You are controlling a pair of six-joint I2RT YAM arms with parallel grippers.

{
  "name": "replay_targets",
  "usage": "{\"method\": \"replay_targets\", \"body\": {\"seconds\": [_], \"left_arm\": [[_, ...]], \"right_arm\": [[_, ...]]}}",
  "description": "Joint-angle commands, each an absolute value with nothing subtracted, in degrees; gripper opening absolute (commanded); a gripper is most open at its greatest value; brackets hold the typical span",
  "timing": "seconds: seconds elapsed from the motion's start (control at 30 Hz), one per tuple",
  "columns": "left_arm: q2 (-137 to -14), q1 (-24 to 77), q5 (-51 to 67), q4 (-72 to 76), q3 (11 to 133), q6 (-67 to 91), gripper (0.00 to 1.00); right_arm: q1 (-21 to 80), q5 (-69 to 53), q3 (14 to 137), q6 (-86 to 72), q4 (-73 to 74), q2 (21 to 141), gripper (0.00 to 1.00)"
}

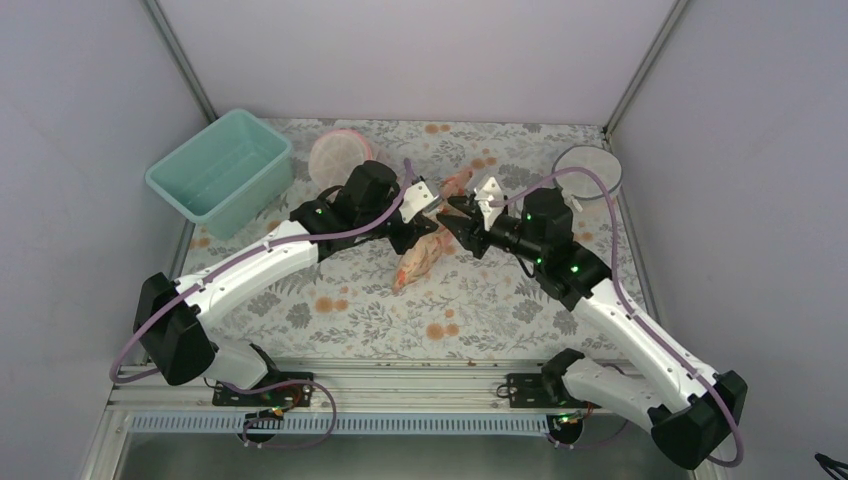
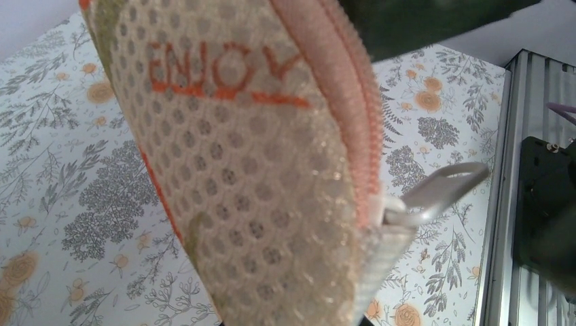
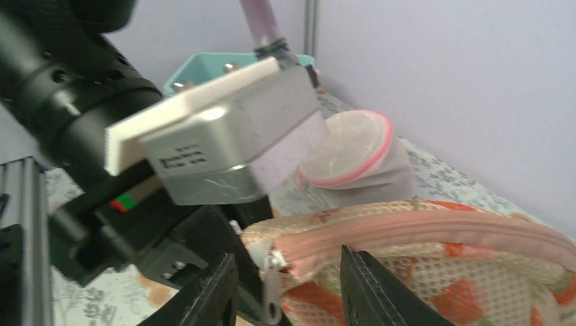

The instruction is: Unzip the laundry bag and remove the bra

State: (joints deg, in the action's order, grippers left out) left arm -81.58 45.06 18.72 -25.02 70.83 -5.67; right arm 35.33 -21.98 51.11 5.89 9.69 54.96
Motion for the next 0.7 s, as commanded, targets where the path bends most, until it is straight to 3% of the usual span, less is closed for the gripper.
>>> {"method": "replay_targets", "body": {"seconds": [0.0, 0.2, 0.47, 0.67], "left_arm": [[-81.4, 44.8, 20.1, -22.3, 72.6, -5.2, 0.02], [-81.3, 44.8, 20.4, -22.1, 72.2, -5.3, 0.02], [-81.2, 44.8, 20.4, -22.0, 72.0, -5.7, 0.02], [-80.6, 44.8, 19.5, -21.7, 70.4, -8.0, 0.02]], "right_arm": [[36.3, -15.4, 50.5, 8.8, 7.9, 55.2, 0.4], [36.3, -16.0, 49.7, 9.1, 8.2, 55.9, 0.31], [36.3, -18.5, 50.3, 10.0, 8.2, 55.7, 0.04], [36.3, -15.0, 51.9, 9.2, 10.9, 55.0, 0.03]]}}
